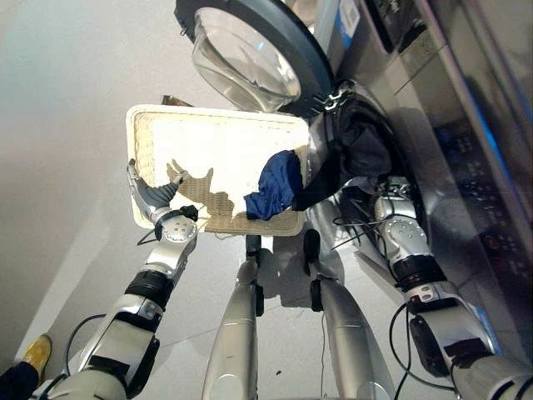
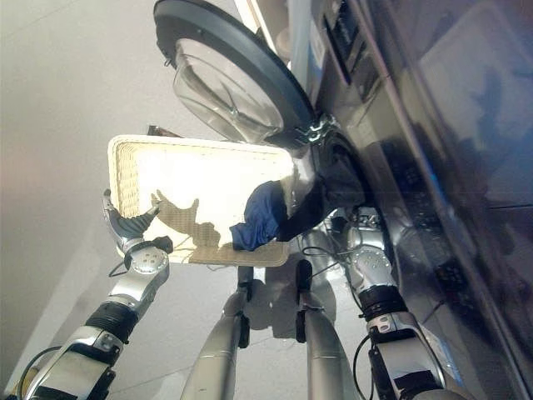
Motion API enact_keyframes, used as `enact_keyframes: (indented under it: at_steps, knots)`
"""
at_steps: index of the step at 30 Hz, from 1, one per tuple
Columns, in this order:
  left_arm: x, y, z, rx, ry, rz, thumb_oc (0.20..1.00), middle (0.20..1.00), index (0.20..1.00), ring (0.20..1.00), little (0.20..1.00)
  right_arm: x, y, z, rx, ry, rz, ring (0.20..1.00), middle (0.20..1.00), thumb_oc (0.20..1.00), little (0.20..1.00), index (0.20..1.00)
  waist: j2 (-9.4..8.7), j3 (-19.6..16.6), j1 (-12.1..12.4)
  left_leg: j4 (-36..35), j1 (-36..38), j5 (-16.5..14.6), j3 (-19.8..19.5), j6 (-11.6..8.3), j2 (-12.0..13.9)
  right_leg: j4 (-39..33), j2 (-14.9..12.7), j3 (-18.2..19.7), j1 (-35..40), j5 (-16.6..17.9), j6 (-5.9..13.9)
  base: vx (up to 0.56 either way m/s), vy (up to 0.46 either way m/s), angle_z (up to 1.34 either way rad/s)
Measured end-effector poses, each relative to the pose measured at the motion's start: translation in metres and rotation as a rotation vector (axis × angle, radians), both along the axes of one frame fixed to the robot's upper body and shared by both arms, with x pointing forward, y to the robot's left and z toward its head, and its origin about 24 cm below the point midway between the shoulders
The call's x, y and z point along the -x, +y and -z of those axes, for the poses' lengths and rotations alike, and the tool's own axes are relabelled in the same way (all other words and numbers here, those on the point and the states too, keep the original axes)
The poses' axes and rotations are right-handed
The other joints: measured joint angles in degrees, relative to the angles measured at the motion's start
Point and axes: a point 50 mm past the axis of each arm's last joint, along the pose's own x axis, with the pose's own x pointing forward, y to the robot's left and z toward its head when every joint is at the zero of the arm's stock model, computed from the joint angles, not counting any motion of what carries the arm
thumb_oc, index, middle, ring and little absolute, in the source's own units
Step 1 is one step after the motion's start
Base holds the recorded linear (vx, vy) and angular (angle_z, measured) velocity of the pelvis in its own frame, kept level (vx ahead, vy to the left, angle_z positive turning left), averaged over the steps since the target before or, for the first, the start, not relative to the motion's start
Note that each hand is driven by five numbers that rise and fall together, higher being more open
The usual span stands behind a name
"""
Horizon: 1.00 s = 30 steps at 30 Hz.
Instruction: Put the clothes into the washing machine.
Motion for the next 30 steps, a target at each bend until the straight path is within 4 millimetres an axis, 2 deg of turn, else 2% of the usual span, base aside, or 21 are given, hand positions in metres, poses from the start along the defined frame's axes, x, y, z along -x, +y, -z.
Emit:
enact_keyframes:
  at_steps: [4, 8, 9, 10, 11, 12, 16, 23, 30]
  knots:
    - [-0.001, -0.004, 0.000, -0.022, -0.009, 0.049, 1.000, 1.000, 1.000, 1.000, 1.000, 0.001, -0.018, -0.009, -0.064, 0.030, 0.158, 0.200, 0.200, 0.200, 0.200, 0.200, -0.05, 0.0, 0.0, -1.8, -0.7, 1.6, 0.4, 1.17, -1.3, -2.4, -1.1, 0.6, -0.4, 1.9, 1.39, 0.00, 0.004, 0.00]
    - [-0.001, -0.007, 0.000, -0.031, -0.017, 0.083, 1.000, 1.000, 1.000, 1.000, 1.000, 0.008, -0.035, -0.014, -0.260, 0.046, 0.365, 0.200, 0.200, 0.200, 0.200, 0.200, -0.10, 0.2, 0.6, -2.7, -0.8, 2.3, 1.4, 2.01, -2.3, -3.3, -2.3, 0.8, -0.5, 2.5, 2.36, 0.00, -0.001, 0.02]
    - [-0.001, -0.009, 0.000, -0.045, -0.017, 0.101, 1.000, 1.000, 1.000, 1.000, 1.000, 0.013, -0.043, -0.016, -0.375, 0.035, 0.461, 0.200, 0.200, 0.200, 0.200, 0.200, -0.11, 0.3, 1.6, -3.1, -0.8, 2.5, 1.6, 2.21, -2.7, -3.5, -2.6, 0.9, -0.6, 2.6, 2.69, 0.00, 0.000, 0.00]
    - [-0.001, -0.009, 0.000, -0.045, -0.017, 0.101, 1.000, 1.000, 1.000, 1.000, 1.000, 0.013, -0.043, -0.016, -0.375, 0.035, 0.461, 0.200, 0.200, 0.200, 0.200, 0.200, -0.11, 0.3, 1.6, -3.1, -0.8, 2.5, 1.6, 2.21, -2.7, -3.5, -2.6, 0.9, -0.6, 2.6, 2.69, 0.01, 0.013, 0.04]
    - [-0.001, -0.009, 0.000, -0.074, -0.011, 0.119, 1.000, 1.000, 1.000, 1.000, 1.000, 0.016, -0.046, -0.019, -0.506, 0.041, 0.541, 0.200, 0.200, 0.200, 0.200, 0.200, -0.11, 0.3, 2.0, -3.7, -0.8, 2.9, 1.6, 2.75, -3.1, -3.4, -2.9, 0.9, -0.9, 2.6, 2.96, 0.00, 0.004, 0.05]
    - [-0.001, -0.008, 0.000, -0.090, -0.004, 0.126, 1.000, 1.000, 1.000, 1.000, 1.000, 0.018, -0.049, -0.020, -0.565, 0.045, 0.580, 0.200, 0.200, 0.200, 0.200, 0.200, -0.14, 0.3, 2.3, -4.0, -0.9, 3.0, 1.6, 2.91, -3.3, -3.3, -3.4, 0.9, -1.1, 2.6, 3.06, 0.01, 0.033, 0.06]
    - [0.001, -0.007, 0.005, -0.109, 0.022, 0.140, 1.000, 1.000, 1.000, 1.000, 1.000, 0.023, -0.058, -0.018, -0.632, 0.090, 0.681, 0.200, 0.200, 0.200, 0.200, 0.200, -0.20, 0.4, 2.6, -4.1, -0.9, 3.2, 2.0, 3.81, -4.4, -3.1, -4.5, 0.9, -1.3, 2.6, 3.82, 0.02, 0.043, 0.01]
    - [0.001, -0.008, 0.007, -0.102, 0.035, 0.167, 1.000, 1.000, 1.000, 1.000, 1.000, 0.010, -0.053, -0.018, -0.537, 0.094, 0.537, 0.200, 0.200, 0.200, 0.200, 0.200, -0.25, 0.4, 2.1, -4.0, -0.3, 3.1, 3.3, 4.04, -4.7, -3.2, -4.6, 2.1, -1.3, 2.9, 4.64, 0.02, 0.015, -0.07]
    - [0.001, -0.013, 0.009, -0.111, 0.050, 0.205, 1.000, 1.000, 1.000, 1.000, 1.000, -0.009, -0.040, -0.019, -0.419, 0.158, 0.337, 0.200, 0.200, 0.200, 0.200, 0.200, -0.26, 0.4, 1.4, -3.2, -0.1, 3.0, 3.9, 4.05, -4.6, -3.4, -4.9, 2.5, -1.3, 2.7, 4.30, 0.03, 0.002, -0.10]
